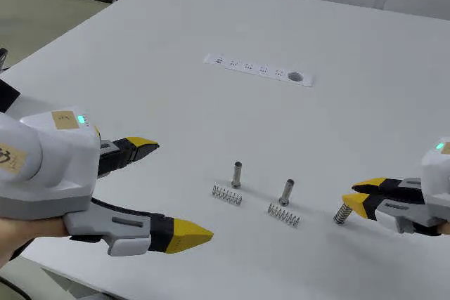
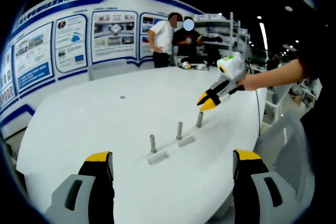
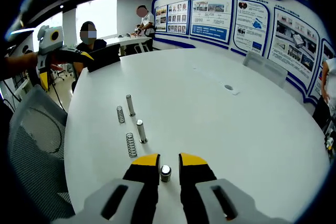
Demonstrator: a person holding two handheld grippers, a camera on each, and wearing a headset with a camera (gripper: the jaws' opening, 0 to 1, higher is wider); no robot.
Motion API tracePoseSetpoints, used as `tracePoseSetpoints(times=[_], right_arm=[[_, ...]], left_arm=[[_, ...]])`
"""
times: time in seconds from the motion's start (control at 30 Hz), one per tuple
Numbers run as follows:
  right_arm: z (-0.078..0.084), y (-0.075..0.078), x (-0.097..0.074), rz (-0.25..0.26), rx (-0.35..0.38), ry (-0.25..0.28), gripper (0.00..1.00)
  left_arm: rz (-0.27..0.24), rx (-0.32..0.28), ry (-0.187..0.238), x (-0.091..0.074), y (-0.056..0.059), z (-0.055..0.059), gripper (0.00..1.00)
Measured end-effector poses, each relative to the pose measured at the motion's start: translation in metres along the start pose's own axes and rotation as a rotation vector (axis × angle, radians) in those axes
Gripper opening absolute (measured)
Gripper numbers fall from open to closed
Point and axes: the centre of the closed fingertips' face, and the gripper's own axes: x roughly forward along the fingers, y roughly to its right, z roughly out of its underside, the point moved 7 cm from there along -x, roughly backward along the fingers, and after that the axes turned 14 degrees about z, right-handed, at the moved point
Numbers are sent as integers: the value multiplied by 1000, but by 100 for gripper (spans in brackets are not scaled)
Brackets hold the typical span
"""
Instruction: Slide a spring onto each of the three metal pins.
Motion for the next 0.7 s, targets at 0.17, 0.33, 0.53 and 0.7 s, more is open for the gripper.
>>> tracePoseSetpoints(times=[0.17,0.33,0.53,0.7], right_arm=[[-17,-7,-9,-12,12,40,16],[-26,-23,-9,-30,-14,62,16],[-26,-45,4,-80,-37,43,17],[-14,-59,19,-108,-58,1,17]], left_arm=[[4,7,3,1,1,-1,96],[4,9,7,-1,1,-1,96],[-5,6,14,-7,-1,1,96],[-11,1,11,-14,-3,4,96]])
